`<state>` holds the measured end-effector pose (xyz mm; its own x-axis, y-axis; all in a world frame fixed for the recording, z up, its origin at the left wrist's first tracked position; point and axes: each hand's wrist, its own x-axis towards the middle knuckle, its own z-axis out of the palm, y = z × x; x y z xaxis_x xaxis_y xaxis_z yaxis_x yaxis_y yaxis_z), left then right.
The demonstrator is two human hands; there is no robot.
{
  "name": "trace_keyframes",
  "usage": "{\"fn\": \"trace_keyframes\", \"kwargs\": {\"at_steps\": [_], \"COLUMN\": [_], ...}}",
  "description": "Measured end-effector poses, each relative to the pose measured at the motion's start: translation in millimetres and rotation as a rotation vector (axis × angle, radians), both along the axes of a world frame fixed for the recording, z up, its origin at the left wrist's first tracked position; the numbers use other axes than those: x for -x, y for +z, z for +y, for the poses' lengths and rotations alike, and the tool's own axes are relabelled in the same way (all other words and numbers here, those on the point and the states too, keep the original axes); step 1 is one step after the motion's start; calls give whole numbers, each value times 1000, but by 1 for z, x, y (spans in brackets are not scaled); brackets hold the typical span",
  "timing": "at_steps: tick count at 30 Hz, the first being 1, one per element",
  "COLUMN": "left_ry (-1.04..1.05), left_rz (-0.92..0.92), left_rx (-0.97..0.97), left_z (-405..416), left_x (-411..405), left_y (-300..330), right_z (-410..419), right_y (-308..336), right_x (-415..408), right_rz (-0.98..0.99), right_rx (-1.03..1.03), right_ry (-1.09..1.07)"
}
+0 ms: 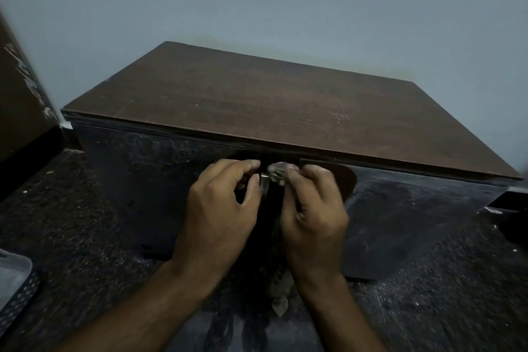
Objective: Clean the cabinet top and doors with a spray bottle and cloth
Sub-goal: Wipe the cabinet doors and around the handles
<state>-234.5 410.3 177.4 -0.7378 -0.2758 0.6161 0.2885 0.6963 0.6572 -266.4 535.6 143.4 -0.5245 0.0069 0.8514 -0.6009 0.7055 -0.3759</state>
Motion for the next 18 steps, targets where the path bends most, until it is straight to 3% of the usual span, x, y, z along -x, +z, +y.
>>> {"fn": "trace_keyframes", "kwargs": {"at_steps": [3,18], "left_ry": [25,17], "left_rz": [-6,-37], "left_rx": [4,18], "left_z": [-5,-8], "left_x": [-1,0], "left_y": [1,-2], "right_z": [-1,-9], "right_y": [-1,-40], "right_x": [-2,-22], "right_rz": [0,-86], "right_rx": [76,-178], "right_ry": [-18,128]}}
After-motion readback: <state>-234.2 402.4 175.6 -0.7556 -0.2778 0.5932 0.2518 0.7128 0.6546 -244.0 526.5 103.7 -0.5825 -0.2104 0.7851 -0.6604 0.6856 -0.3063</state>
